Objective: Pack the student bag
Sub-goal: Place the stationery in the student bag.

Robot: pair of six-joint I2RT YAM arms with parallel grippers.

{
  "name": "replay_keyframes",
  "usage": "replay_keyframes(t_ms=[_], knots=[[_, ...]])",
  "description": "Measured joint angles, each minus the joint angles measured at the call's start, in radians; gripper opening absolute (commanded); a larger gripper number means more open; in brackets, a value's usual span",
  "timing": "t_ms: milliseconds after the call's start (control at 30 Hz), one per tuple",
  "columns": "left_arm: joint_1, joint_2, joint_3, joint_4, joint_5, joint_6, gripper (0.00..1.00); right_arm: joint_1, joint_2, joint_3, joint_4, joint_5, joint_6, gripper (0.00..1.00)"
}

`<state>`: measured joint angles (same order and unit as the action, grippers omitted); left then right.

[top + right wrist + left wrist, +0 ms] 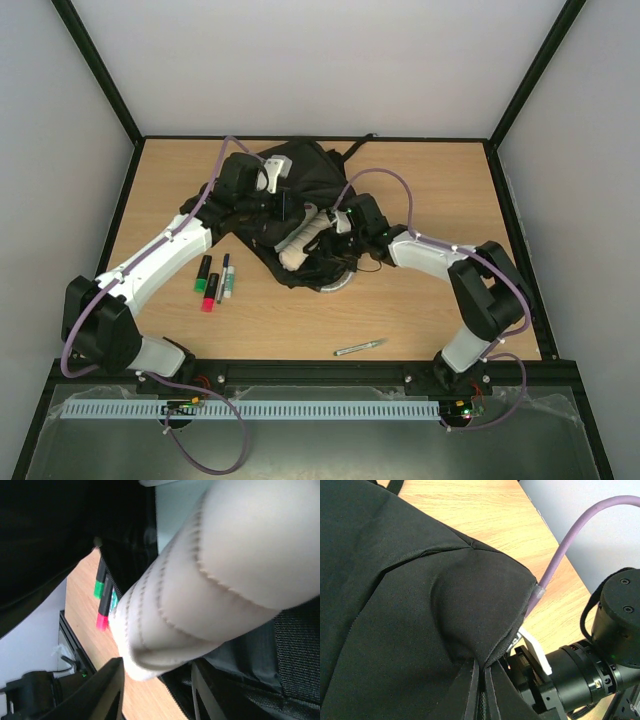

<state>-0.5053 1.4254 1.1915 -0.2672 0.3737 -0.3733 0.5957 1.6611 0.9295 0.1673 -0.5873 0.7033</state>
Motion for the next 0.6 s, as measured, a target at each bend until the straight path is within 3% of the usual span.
replay_keyframes(t_ms=[167, 233, 333, 400, 600], knots=[[0.0, 0.0, 0.0, 0.0, 0.001, 0.0, 0.02, -0.006, -0.018, -0.003, -0.015, -0.023, -0.076, 0.25], [0.0, 0.0, 0.0, 0.0, 0.001, 0.0, 0.02, -0.01, -0.018, -0.003, -0.028, -0.024, -0.105, 0.36], [0.0, 0.0, 0.0, 0.0, 0.0, 0.0, 0.02, -0.015, -0.017, -0.003, -0.039, -0.023, -0.109, 0.71], [0.0, 0.0, 0.0, 0.0, 0.0, 0.0, 0.02, -0.016, -0.017, -0.004, -0.037, -0.021, -0.09, 0.78], [-0.002, 0.0, 0.0, 0.0, -0.001, 0.001, 0.02, -0.015, 0.01, 0.035, -0.035, -0.02, -0.006, 0.79]])
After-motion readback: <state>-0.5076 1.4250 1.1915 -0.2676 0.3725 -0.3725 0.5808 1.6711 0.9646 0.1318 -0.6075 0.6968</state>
